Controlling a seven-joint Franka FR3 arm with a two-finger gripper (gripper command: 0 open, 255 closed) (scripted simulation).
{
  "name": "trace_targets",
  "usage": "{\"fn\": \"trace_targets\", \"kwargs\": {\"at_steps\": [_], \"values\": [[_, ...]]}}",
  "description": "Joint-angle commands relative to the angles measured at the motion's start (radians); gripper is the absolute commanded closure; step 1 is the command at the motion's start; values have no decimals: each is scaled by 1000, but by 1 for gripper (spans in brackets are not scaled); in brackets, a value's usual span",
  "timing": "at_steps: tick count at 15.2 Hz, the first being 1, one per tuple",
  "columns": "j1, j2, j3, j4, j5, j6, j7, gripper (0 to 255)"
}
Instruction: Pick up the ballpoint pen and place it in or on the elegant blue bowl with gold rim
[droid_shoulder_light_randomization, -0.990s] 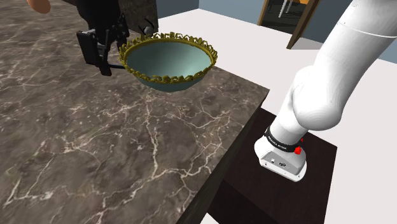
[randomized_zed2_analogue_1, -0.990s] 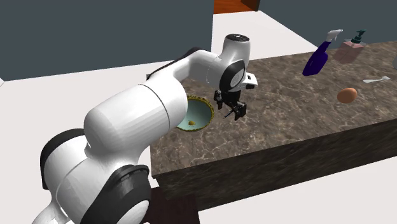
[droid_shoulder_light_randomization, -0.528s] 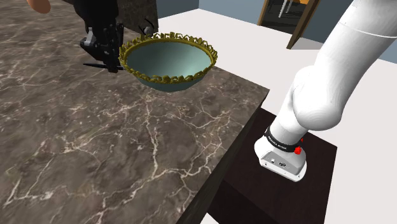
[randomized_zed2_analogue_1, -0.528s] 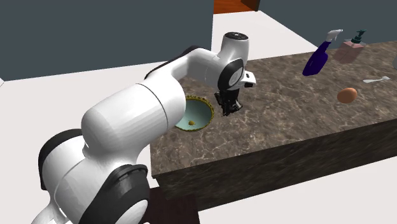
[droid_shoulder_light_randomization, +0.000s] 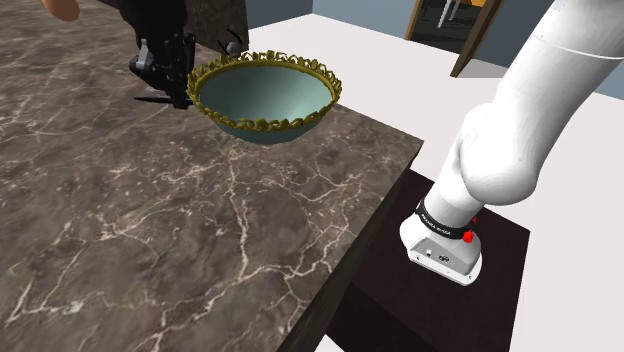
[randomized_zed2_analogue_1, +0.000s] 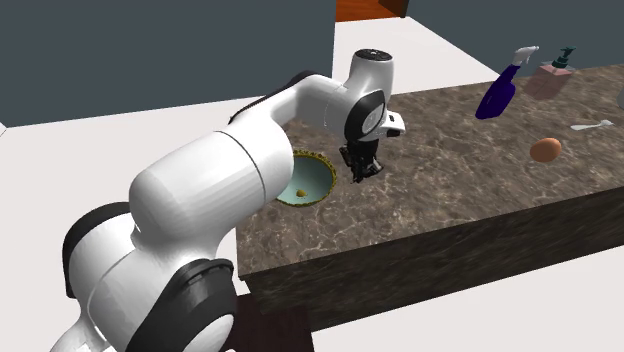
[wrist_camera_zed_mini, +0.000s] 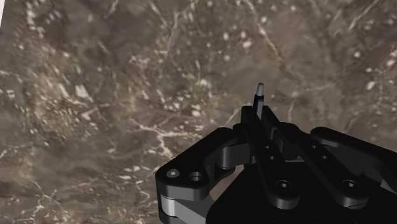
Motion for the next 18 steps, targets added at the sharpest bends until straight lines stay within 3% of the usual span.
{"fn": "trace_targets", "kwargs": {"at_steps": [1, 18], "values": [[-1, 3, -1, 24, -2, -25, 0, 255], [10, 64, 8, 326, -27, -271, 10, 255]]}}
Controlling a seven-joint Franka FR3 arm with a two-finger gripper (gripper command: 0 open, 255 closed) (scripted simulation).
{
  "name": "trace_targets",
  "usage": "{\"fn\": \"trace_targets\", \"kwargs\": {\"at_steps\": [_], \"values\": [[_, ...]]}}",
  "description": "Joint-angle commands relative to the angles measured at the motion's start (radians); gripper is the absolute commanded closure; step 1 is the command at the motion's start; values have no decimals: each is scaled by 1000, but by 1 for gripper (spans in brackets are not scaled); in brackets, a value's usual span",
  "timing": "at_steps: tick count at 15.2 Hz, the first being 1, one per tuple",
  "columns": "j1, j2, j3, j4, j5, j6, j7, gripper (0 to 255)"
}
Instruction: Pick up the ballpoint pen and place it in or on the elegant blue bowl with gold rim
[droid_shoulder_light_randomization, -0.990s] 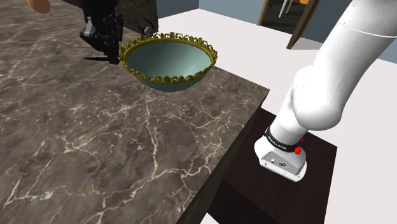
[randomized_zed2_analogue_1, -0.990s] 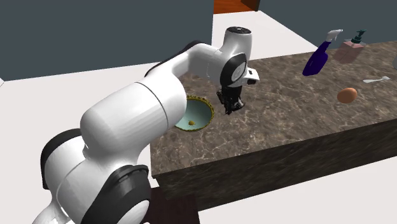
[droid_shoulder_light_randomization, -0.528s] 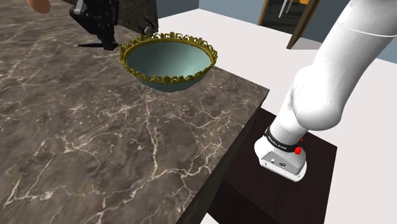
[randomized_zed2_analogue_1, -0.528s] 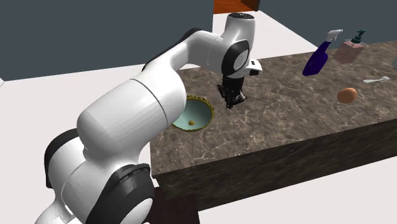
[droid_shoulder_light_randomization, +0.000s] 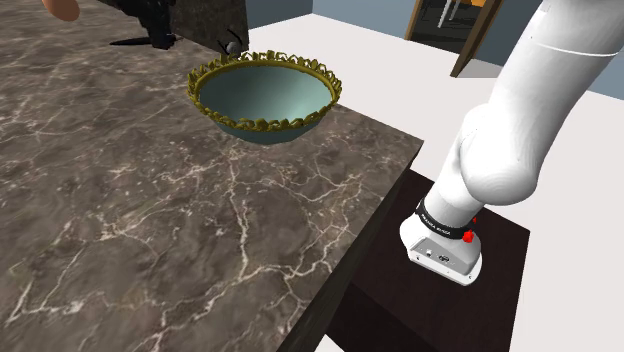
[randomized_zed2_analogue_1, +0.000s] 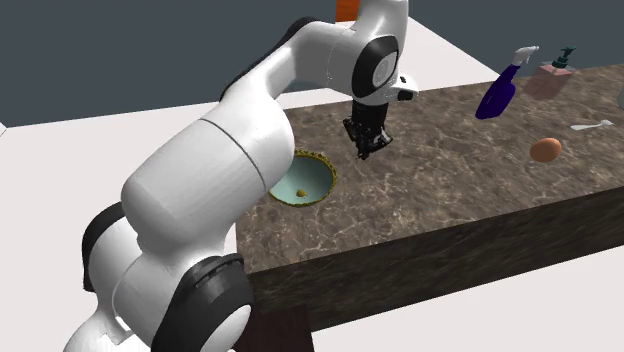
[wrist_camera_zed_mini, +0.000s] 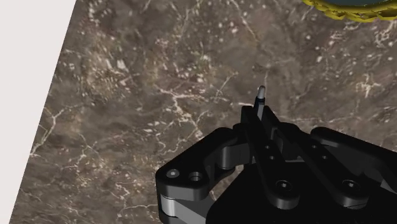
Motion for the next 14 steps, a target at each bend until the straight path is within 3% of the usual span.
{"fn": "trace_targets", "kwargs": {"at_steps": [1, 12, 13, 14], "values": [[3, 13, 2, 45, -6, -33, 3, 255], [40, 124, 19, 343, -59, -231, 24, 255], [41, 127, 19, 351, -61, -236, 25, 255], [30, 74, 19, 284, -37, -218, 24, 255]]}}
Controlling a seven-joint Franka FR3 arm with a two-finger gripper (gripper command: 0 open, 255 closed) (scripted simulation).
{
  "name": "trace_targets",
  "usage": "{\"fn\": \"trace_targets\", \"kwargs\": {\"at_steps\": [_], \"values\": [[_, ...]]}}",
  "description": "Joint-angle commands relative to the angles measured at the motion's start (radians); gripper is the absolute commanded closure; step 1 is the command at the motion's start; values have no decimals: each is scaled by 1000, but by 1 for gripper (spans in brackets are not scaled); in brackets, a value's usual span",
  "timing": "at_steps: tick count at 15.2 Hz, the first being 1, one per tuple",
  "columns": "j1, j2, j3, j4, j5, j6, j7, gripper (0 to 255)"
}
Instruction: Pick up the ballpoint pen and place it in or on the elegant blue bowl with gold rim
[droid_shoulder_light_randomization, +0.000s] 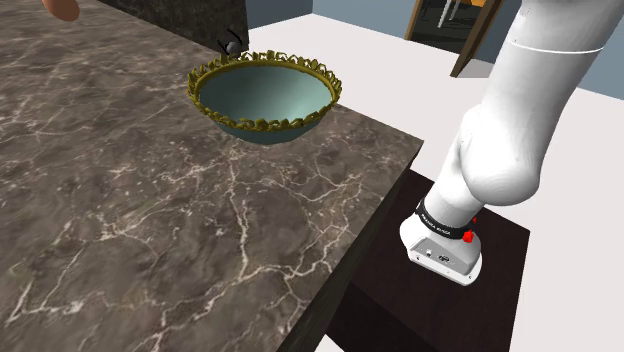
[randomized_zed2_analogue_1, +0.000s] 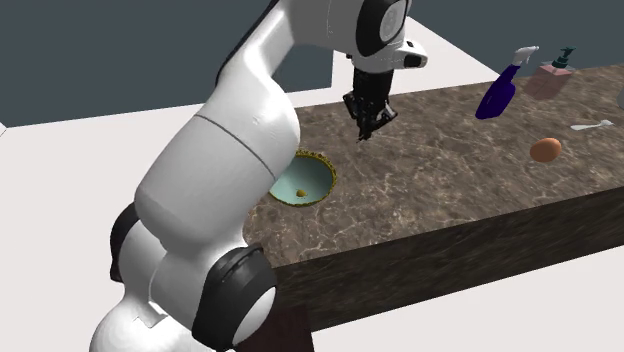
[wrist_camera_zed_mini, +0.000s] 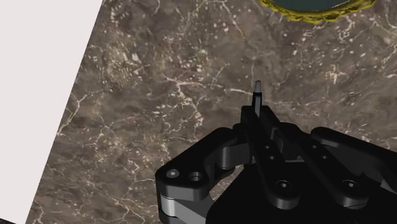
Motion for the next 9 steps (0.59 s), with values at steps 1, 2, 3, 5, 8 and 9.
{"fn": "trace_targets", "kwargs": {"at_steps": [1, 2, 3, 5, 8, 9], "values": [[-14, -72, -1, -79, 32, 13, -2, 255], [-20, -120, -3, -133, 53, 24, -3, 255], [-24, -165, -6, -183, 73, 33, -4, 255], [-27, -251, -12, -272, 109, 44, -6, 255], [-21, -370, -22, -385, 157, 47, -6, 255], [-17, -408, -25, -418, 172, 45, -5, 255]]}}
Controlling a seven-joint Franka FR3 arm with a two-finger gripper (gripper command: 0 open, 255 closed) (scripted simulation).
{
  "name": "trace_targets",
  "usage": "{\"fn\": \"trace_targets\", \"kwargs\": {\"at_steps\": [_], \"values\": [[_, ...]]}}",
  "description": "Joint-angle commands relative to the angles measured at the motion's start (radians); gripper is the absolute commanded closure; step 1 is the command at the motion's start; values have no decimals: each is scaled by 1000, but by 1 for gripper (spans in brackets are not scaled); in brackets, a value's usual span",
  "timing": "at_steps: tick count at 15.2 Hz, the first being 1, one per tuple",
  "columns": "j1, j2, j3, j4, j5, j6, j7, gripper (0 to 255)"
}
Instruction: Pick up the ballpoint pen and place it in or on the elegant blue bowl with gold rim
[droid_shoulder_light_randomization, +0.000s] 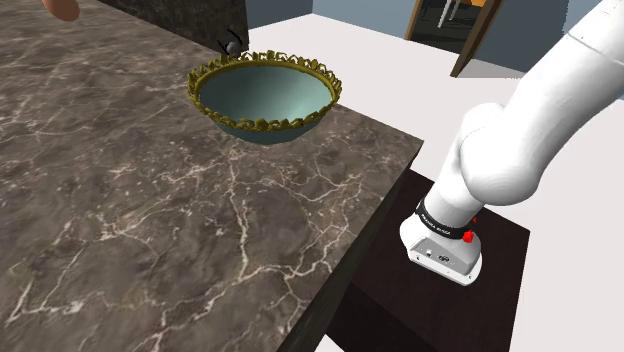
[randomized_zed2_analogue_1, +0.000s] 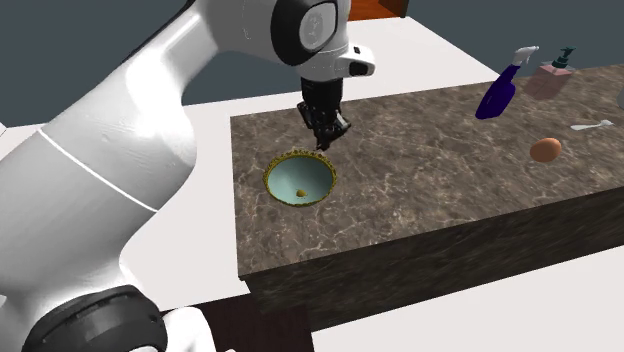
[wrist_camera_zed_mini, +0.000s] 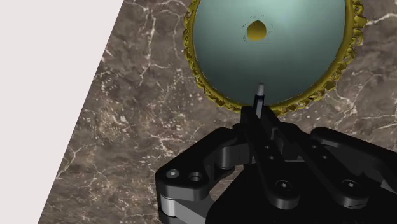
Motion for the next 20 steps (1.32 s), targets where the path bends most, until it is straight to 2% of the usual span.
{"fn": "trace_targets", "kwargs": {"at_steps": [1, 5, 20], "values": [[8, -80, -7, -73, 31, -1, 2, 255], [32, -220, -17, -180, 81, -25, 14, 255], [51, -313, -18, -460, 109, 164, -7, 255]]}}
